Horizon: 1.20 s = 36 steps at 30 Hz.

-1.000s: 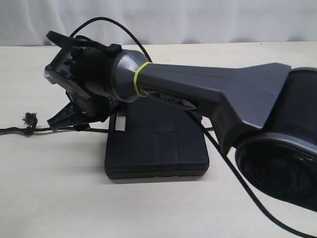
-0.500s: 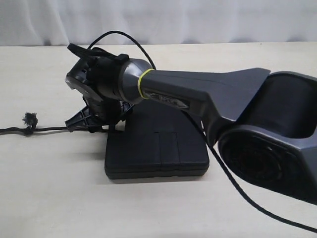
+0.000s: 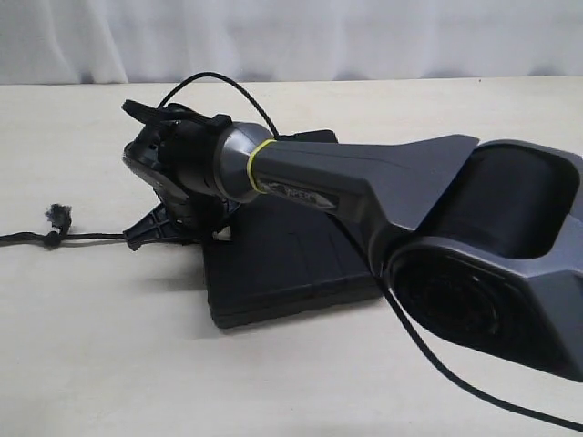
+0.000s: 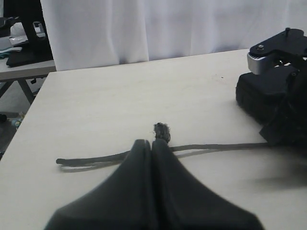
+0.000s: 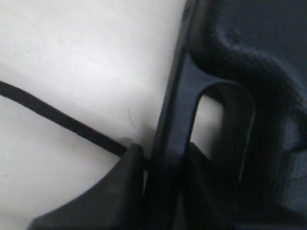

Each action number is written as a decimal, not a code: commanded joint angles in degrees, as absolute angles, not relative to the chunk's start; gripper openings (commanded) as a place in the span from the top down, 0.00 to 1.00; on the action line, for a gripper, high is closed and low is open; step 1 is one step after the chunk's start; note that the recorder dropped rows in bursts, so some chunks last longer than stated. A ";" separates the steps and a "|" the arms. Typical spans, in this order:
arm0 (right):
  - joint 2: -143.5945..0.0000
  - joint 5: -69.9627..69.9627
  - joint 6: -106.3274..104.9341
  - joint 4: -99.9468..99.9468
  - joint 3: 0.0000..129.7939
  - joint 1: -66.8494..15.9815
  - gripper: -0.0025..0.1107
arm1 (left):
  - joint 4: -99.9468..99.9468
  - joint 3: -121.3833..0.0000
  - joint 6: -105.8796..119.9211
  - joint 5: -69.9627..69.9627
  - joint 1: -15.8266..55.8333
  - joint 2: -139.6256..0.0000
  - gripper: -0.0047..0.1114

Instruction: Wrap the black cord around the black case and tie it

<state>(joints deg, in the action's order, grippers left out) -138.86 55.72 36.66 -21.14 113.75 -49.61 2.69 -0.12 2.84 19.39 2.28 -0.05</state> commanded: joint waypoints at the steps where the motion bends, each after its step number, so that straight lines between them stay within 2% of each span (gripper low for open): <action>1: -138.67 55.35 35.61 -23.47 113.95 -49.45 0.94 | 2.44 0.00 2.73 18.98 2.62 0.00 0.96; 13: -131.16 60.40 29.69 -18.06 113.95 -47.73 0.94 | 2.44 0.00 2.73 18.98 2.62 0.00 0.96; 22: -125.27 65.67 9.18 15.05 113.95 -36.54 0.94 | 2.44 0.00 2.73 18.98 2.62 0.00 0.96; 33: -124.28 69.96 -16.96 65.66 113.75 -20.96 0.94 | 2.44 0.00 2.73 18.98 2.62 0.00 0.96; 36: -124.63 69.96 -18.64 70.67 113.75 -18.86 0.94 | 2.44 0.00 2.73 18.98 2.62 0.00 0.96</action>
<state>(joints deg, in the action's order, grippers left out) -125.90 70.39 -14.91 60.18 113.18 -20.68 2.69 -0.12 2.84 19.39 2.28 -0.05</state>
